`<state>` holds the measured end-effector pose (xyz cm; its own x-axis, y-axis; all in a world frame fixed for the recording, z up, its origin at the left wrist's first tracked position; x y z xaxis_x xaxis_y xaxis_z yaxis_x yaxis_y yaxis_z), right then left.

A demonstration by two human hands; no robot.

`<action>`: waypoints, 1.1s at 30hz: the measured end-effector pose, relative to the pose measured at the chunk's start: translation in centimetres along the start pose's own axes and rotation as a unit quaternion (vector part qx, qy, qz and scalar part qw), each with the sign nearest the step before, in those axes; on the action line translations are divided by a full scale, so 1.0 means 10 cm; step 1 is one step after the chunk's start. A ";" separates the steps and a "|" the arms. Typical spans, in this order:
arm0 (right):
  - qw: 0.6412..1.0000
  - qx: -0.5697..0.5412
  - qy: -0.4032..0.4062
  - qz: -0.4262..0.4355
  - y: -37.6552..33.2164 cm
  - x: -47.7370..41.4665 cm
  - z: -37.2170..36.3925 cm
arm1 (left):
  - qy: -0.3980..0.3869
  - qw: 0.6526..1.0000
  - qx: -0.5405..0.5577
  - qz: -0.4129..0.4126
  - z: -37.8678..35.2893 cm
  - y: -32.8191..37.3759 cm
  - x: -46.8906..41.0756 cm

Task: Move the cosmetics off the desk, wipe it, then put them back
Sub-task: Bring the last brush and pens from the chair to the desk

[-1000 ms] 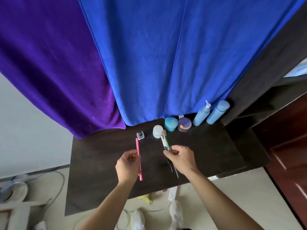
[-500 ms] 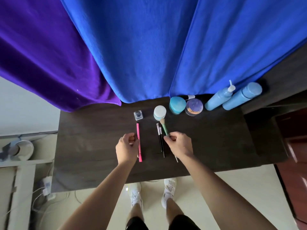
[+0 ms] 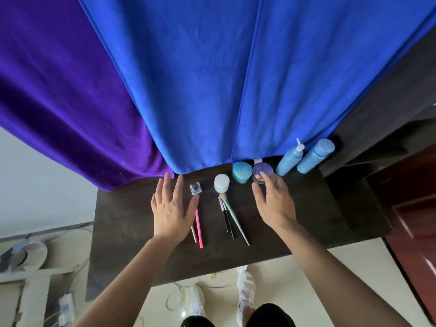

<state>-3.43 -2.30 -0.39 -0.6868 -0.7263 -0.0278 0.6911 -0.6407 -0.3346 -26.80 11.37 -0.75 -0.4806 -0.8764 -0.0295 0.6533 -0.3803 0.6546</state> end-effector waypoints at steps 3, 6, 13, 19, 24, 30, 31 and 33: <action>0.995 0.000 0.096 -0.014 0.09 0.10 0.48 | 0.027 0.993 0.008 -0.117 0.19 0.47 -0.12; 0.982 0.028 0.180 -0.042 0.32 0.44 0.92 | 0.015 0.979 0.016 -0.205 0.12 0.95 -0.16; 0.927 0.116 0.310 -0.176 1.25 2.04 2.00 | -0.066 0.929 0.096 -0.352 -0.38 2.46 0.51; 0.852 0.203 0.394 -0.280 2.15 3.94 2.79 | -0.112 0.833 0.121 -0.528 -0.73 3.83 2.19; 0.809 0.251 0.386 -0.366 2.91 5.73 3.01 | -0.155 0.772 0.136 -0.601 -1.25 4.55 4.00; 0.757 0.276 0.351 -0.477 3.65 7.68 3.20 | -0.251 0.722 0.127 -0.632 -1.85 5.12 6.10; 0.747 0.269 0.350 -0.497 3.76 7.95 3.25 | -0.265 0.710 0.128 -0.640 -1.91 5.20 6.41; 0.724 0.265 0.349 -0.532 4.02 8.48 3.36 | -0.289 0.679 0.127 -0.663 -2.03 5.43 7.01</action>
<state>-26.34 -97.97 15.47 -0.7125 0.4343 -0.5510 -0.4517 -0.8849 -0.1134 -13.16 -76.71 17.34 -0.7441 0.4774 -0.4673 -0.6652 -0.5942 0.4522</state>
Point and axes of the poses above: each hand's wrist, its own x-axis away from the middle knuckle, its own z-axis out of the back of the hand, y = z × x, the point moved 5 cm from there along -x, towards the middle knuckle, and after that the axes turned 11 degrees about x, right-handed, at the moved point
